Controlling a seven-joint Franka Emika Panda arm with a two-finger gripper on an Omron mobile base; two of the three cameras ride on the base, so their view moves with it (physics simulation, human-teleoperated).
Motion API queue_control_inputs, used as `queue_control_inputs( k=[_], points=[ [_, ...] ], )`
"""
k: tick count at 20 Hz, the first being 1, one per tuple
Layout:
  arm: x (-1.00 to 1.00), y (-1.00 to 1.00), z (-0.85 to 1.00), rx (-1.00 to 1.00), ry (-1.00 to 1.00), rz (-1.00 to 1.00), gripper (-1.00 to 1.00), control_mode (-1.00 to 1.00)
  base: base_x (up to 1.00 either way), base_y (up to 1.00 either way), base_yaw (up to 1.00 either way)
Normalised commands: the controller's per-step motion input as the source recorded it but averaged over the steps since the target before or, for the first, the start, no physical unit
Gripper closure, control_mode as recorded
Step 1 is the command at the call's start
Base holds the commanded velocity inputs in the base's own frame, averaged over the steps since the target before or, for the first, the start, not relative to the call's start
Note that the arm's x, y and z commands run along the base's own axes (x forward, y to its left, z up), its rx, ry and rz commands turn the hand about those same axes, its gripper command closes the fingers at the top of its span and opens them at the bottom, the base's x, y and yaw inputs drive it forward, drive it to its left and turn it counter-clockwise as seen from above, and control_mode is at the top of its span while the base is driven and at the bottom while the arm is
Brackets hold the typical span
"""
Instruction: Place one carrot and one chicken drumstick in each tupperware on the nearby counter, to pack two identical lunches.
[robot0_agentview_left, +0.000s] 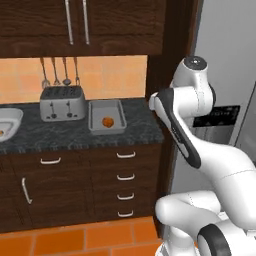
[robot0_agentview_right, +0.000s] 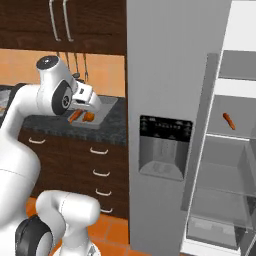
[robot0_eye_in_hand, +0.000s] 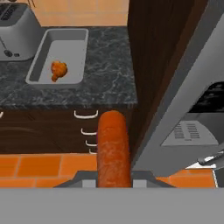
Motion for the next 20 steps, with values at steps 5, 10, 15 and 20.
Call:
queue_control_inputs(
  k=[5, 10, 15, 20],
  points=[
    [0.00, 0.00, 0.00, 0.00, 0.00, 0.00, 1.00, 1.00, 0.40, 1.00, 0.00],
    [0.00, 0.00, 0.00, 0.00, 0.00, 0.00, 1.00, 1.00, 0.63, 1.00, 0.00],
    [0.15, 0.00, -0.11, -0.03, 0.00, 0.00, 1.00, -1.00, 0.58, 0.59, 0.00],
    [0.77, -0.63, -0.77, -0.02, 0.09, -0.01, 1.00, -1.00, 0.00, 0.00, 0.00]
  ],
)
